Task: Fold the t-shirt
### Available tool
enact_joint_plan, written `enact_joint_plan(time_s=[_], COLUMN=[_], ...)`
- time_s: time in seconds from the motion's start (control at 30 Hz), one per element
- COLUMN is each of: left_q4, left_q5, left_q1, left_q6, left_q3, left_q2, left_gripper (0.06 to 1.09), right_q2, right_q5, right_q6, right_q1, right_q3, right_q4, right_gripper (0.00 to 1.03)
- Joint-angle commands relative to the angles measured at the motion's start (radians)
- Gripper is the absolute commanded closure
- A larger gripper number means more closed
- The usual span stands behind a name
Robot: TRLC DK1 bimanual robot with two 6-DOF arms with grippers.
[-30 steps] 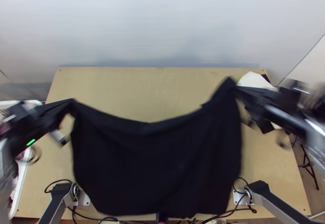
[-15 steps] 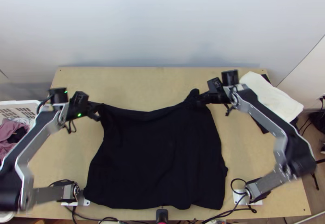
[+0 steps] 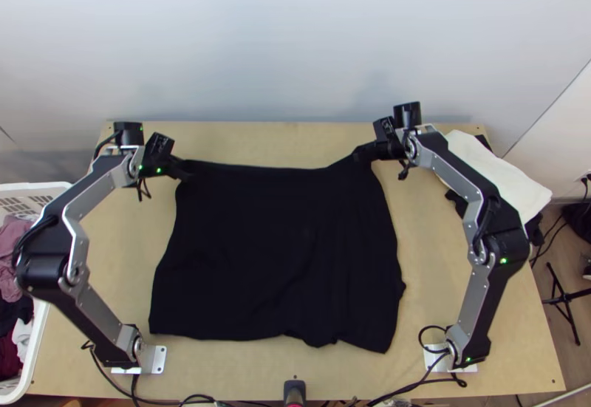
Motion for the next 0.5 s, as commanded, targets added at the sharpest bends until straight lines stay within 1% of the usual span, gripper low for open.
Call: enact_joint_plan(time_s=[0.0, 0.1, 0.2, 0.3, 0.33, 0.4, 0.47], left_q4=[-0.075, -0.075, -0.141, -0.164, -0.184, -0.242, -0.255], left_q5=[-0.018, -0.032, -0.038, -0.038, -0.038, -0.021, 0.003], left_q1=[-0.001, 0.038, 0.068, 0.065, 0.062, 0.061, 0.064], left_q6=[0.032, 0.048, 0.043, 0.071, 0.078, 0.106, 0.128], left_q3=[0.158, 0.204, 0.306, 0.326, 0.325, 0.305, 0.251], left_q2=[0.172, 0.204, 0.255, 0.275, 0.273, 0.256, 0.212], left_gripper=[1.05, 1.05, 1.05, 1.05, 1.05, 1.05, 1.05], right_q2=[0.114, 0.117, 0.146, 0.16, 0.155, 0.126, 0.077], right_q5=[0.022, 0.073, 0.091, 0.096, 0.096, 0.096, 0.096], right_q6=[0.01, 0.021, 0.041, 0.041, 0.038, 0.025, -0.004], right_q1=[0.019, 0.007, 0.001, 0.033, 0.049, 0.084, 0.118], right_q3=[0.151, 0.181, 0.227, 0.235, 0.229, 0.211, 0.175], right_q4=[-0.1, -0.094, -0.091, -0.1, -0.115, -0.19, -0.267], right_gripper=[1.0, 1.0, 1.0, 1.0, 1.0, 1.0, 1.0])
